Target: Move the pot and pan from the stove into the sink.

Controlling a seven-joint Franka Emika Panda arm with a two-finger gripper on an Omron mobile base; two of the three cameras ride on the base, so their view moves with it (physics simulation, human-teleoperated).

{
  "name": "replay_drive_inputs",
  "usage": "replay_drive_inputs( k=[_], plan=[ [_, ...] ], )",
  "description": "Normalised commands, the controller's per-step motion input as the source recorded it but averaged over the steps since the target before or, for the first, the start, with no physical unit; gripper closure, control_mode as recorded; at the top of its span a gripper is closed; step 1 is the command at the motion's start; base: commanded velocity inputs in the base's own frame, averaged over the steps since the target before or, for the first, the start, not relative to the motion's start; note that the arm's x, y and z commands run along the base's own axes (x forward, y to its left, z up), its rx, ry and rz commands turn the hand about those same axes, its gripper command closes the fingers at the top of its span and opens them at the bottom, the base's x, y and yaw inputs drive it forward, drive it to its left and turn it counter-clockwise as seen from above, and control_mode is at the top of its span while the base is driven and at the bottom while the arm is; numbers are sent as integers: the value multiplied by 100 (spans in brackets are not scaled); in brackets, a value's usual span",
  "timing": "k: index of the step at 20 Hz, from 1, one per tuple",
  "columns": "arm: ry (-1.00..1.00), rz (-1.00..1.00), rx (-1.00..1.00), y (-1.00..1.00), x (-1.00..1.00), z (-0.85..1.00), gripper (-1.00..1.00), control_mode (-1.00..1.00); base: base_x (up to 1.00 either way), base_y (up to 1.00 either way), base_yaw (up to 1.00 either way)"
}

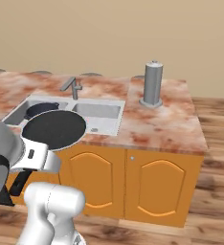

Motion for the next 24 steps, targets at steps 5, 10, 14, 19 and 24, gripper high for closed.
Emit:
replay_drive_inputs(
  k=[5,10,14,19,24],
  plan=[
    [0,0,0,0,0,0,100,100,65,0,0],
    [0,0,0,0,0,0,100,100,64,0,0],
    [0,0,0,0,0,0,100,100,61,0,0],
    [0,0,0,0,0,0,100,100,57,0,0],
    [0,0,0,0,0,0,100,100,40,1,0]
  ],
)
